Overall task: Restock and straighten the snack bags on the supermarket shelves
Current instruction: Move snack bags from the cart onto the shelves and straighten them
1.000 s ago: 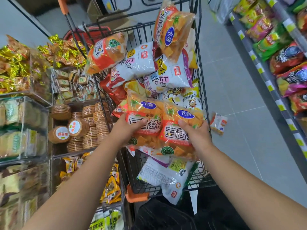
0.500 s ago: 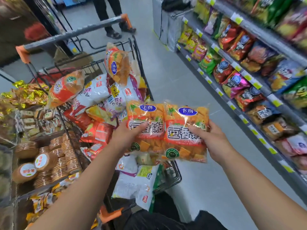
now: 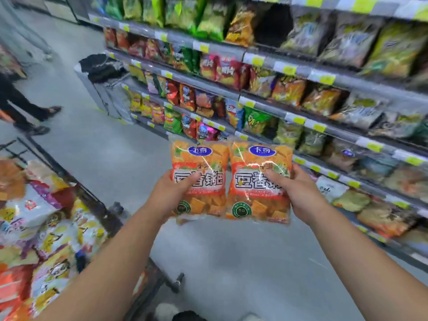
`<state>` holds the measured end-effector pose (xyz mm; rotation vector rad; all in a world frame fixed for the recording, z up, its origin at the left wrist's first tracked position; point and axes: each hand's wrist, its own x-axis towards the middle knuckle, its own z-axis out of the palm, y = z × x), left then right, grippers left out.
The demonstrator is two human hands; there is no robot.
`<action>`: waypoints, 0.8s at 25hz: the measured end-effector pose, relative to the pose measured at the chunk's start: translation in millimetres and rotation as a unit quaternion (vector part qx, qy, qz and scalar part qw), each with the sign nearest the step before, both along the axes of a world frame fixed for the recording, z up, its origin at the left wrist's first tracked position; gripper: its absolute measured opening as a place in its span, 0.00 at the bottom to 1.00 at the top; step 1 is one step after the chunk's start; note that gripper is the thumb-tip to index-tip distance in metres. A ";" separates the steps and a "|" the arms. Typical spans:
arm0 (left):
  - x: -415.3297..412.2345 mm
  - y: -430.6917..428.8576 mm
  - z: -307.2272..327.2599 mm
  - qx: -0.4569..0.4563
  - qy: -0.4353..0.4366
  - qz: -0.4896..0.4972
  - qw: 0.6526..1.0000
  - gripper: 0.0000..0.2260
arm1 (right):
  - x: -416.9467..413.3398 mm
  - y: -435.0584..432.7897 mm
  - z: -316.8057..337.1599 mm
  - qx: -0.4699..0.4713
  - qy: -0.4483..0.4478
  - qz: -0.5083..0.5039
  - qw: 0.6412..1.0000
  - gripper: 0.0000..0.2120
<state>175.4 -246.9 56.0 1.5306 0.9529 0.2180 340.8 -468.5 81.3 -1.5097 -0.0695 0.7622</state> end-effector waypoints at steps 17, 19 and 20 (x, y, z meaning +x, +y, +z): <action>332.9 -155.3 105.5 0.025 -0.098 -0.321 0.942 0.29 | 165.5 -232.2 112.8 0.040 -0.098 -0.300 0.948 0.28; 366.9 -161.8 124.6 0.018 -0.116 -0.351 0.929 0.23 | 186.6 -239.0 125.7 0.047 -0.106 -0.320 0.940 0.26; 383.4 -165.7 134.7 0.016 -0.129 -0.363 0.923 0.18 | 197.2 -241.7 133.1 0.051 -0.112 -0.328 0.937 0.25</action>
